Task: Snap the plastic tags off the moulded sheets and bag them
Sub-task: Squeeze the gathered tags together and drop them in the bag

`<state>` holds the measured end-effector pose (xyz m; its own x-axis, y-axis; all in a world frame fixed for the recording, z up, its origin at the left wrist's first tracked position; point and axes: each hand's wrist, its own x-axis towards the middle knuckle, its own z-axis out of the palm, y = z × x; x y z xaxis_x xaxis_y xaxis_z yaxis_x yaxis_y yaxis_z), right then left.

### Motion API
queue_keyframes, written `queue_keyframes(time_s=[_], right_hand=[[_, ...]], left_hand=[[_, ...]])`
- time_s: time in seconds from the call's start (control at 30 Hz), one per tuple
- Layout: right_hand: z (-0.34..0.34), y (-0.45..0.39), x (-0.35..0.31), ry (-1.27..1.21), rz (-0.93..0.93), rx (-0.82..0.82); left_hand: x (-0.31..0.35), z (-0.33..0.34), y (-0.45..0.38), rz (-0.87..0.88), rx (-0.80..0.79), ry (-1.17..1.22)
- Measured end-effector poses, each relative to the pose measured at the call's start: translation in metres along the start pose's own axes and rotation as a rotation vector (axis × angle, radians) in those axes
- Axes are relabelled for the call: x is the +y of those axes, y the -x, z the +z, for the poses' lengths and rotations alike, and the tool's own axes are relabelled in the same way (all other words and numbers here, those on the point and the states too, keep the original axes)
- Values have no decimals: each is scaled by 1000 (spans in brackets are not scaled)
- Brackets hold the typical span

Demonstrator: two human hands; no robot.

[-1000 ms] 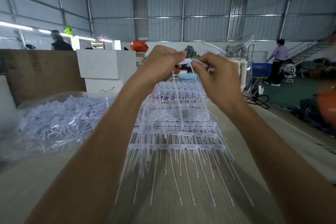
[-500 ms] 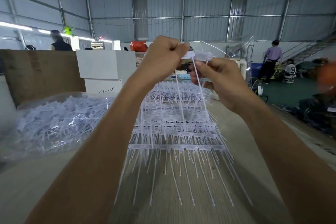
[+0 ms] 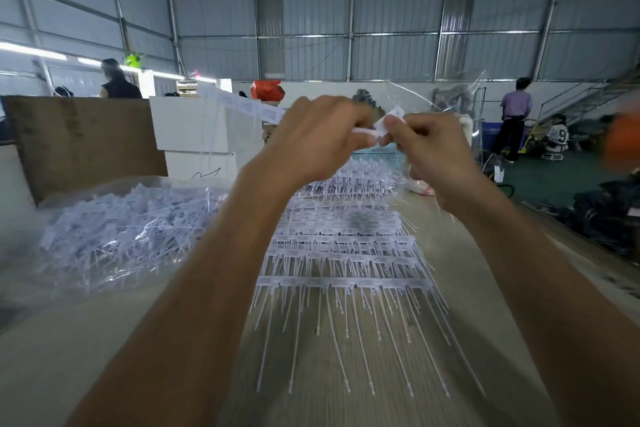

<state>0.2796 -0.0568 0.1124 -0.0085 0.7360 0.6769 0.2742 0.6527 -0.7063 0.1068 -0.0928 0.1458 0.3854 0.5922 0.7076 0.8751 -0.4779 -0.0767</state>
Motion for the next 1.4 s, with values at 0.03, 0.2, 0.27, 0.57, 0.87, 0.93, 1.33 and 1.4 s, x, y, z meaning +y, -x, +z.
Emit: queue_keyframes(time_s=[0.03, 0.2, 0.27, 0.57, 0.87, 0.93, 1.33, 1.4], right_hand=[[-1, -1, 1, 54, -31, 58], [-3, 0, 5, -168, 25, 81], [-3, 0, 5, -194, 15, 43], [0, 2, 0, -80, -64, -224], [0, 3, 6, -97, -21, -200], [-2, 2, 10, -167, 13, -157], [-1, 2, 11, -285, 64, -39], [1, 2, 10, -288, 114, -40]], left_hand=[[3, 2, 0, 18, -35, 20], [6, 4, -4, 11, -41, 63], [3, 2, -5, -4, -44, 62], [-5, 0, -4, -97, 45, 275], [-14, 6, -3, -160, 55, 228], [-14, 6, -4, -167, 53, 229], [-16, 10, -1, -121, -12, 242], [-16, 12, -1, -116, -16, 246]])
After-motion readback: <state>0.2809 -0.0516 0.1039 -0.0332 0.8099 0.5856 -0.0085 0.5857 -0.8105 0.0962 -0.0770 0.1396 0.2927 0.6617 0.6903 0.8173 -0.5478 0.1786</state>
